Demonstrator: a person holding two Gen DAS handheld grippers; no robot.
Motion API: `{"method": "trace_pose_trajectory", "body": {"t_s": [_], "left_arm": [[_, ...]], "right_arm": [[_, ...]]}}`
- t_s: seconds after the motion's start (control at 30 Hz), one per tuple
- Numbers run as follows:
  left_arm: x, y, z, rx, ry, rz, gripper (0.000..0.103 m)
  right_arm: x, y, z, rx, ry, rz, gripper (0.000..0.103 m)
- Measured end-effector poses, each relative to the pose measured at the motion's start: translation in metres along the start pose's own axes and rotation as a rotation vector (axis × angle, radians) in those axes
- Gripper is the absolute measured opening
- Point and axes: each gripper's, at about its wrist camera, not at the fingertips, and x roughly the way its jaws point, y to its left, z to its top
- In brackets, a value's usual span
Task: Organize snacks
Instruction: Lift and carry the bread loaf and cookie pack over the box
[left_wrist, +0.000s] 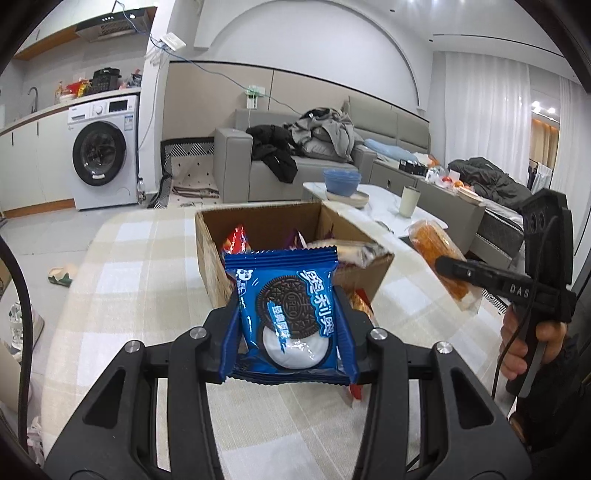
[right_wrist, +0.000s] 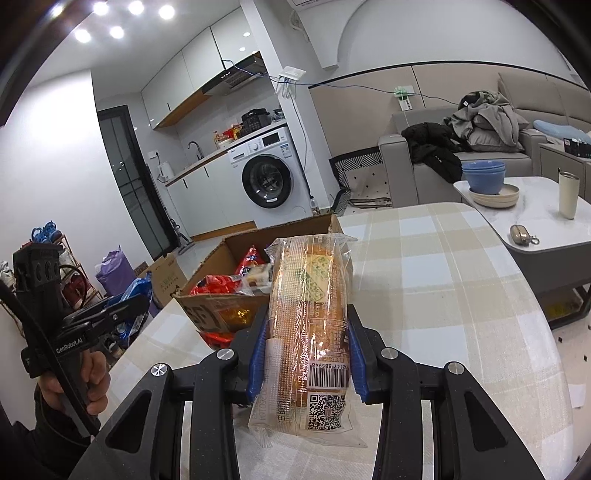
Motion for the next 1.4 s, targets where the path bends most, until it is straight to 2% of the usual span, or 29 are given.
{"method": "trace_pose_trajectory", "body": {"t_s": [0.37, 0.8, 1.1, 1.4], "left_arm": [[0.01, -0.002, 0.028, -0.009, -0.02, 0.035, 0.041], [0.048, -0.004, 0.043, 0.002, 0.019, 0.09, 0.041], [0.08, 0.003, 0.052, -0.025, 0.043, 0.109, 0.041], [0.106, 0.008, 0.054, -0.005, 0.066, 0.156, 0.041]], "right_arm": [[0.014, 0.018, 0.028, -0.03, -0.036, 0.04, 0.038], [0.048, 0.024, 0.054, -0.024, -0.031, 0.083, 0.038], [0.067, 0.023, 0.06, -0.03, -0.02, 0.084, 0.038], [0.081, 0.024, 0.061, -0.034, -0.019, 0.073, 0.038]]}}
